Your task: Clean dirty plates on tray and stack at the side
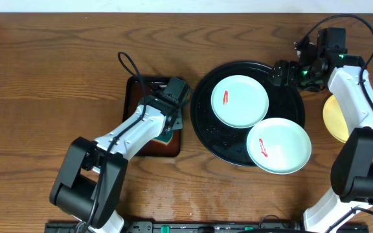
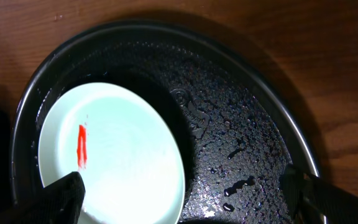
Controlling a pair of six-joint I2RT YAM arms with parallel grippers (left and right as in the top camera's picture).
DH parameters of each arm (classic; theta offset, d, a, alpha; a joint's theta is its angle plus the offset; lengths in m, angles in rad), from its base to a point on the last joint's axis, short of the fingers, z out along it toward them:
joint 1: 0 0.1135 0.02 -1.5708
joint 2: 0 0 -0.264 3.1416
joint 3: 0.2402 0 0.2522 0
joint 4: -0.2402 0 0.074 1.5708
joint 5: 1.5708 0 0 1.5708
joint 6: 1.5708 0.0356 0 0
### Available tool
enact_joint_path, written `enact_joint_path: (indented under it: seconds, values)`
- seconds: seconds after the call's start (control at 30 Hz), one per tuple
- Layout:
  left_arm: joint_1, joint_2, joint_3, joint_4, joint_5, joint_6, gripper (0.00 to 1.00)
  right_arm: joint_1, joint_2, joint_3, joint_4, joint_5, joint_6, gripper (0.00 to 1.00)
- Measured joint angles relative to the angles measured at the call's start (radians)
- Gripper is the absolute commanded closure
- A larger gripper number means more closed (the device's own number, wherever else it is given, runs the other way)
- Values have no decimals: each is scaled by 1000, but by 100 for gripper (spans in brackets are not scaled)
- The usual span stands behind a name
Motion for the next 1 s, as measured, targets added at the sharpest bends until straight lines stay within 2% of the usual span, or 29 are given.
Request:
enact_joint_path:
  seconds: [0.33,0.4,0.53,0.63,1.0]
  values:
    - [0,25,0,11,-1,0,63,0,0,0,0,0,0,1]
    - [0,37,3,13,-2,-3,72,0,0,0,0,0,0,1]
    - [0,55,10,13,-5,-7,81,0,0,0,0,0,0,1]
    - [0,56,10,14,-7,-14,92,0,0,0,0,0,0,1]
    - [13,39,18,-1,0,12,93,0,0,0,0,0,0,1]
